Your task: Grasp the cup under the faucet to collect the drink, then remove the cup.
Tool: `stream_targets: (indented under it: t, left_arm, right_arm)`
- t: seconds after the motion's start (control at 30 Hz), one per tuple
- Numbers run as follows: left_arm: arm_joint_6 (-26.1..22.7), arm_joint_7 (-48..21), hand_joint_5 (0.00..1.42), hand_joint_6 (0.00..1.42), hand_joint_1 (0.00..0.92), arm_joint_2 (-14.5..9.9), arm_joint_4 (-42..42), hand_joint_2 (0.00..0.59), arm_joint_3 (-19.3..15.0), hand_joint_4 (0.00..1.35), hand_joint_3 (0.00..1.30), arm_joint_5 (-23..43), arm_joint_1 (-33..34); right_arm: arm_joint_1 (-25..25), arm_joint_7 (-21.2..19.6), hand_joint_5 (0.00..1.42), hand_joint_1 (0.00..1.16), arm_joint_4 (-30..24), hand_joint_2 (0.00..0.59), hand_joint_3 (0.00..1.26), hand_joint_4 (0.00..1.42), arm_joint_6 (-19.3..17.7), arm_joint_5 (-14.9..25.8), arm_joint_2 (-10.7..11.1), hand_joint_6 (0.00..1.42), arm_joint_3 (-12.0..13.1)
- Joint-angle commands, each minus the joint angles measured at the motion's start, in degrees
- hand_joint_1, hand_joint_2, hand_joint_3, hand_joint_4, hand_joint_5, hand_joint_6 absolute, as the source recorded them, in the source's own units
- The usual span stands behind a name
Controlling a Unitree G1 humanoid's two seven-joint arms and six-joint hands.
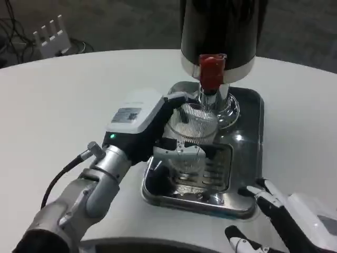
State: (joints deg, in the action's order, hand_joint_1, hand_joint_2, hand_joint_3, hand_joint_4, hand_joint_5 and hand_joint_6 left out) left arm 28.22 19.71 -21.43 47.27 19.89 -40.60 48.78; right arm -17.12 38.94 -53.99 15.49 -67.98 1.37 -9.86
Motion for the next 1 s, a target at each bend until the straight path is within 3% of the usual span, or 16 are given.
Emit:
stream_targets:
  t: [0.03, 0.33, 0.63, 0.77, 1.0]
  left_arm:
    - [0.00, 1.51, 1.22, 0.93, 0.421, 0.99, 2.25, 0.077, 1.13, 1.07, 1.01, -0.50, 2.08]
    - [0.28, 1.95, 1.19, 0.93, 0.421, 2.64, 3.95, 0.076, 2.42, 1.05, 0.99, -0.57, 3.99]
    - [0.39, -1.21, 0.89, 0.70, 0.314, 1.49, 3.40, 0.057, 3.00, 0.77, 0.83, 0.06, 3.87]
    - [0.62, -1.87, 0.67, 0.55, 0.259, 0.99, 3.38, 0.064, 2.96, 0.60, 0.74, 0.29, 3.65]
    - [0.72, -1.60, 0.49, 0.47, 0.206, 0.39, 3.06, 0.054, 3.03, 0.42, 0.70, 0.15, 3.42]
  right_arm:
    - [-0.94, 0.33, 0.05, 0.30, -0.88, 0.421, 0.15, 0.00, -0.41, 0.54, 0.11, 0.00, 0.19]
    - [-1.47, 0.24, 0.05, 0.30, -0.96, 0.421, 0.15, 0.00, -0.34, 1.11, 0.16, 0.00, 0.58]
    - [-0.42, 0.57, 0.05, 0.30, -0.17, 0.421, 0.15, 0.00, -0.08, 1.67, 0.07, 0.00, 0.47]
    - [-0.14, 0.74, 0.05, 0.30, 0.05, 0.421, 0.15, 0.00, 0.15, 1.89, 0.12, 0.00, 0.54]
    - [0.08, 0.69, 0.06, 0.30, 0.37, 0.421, 0.16, 0.00, 0.36, 1.69, -0.19, 0.00, 0.15]
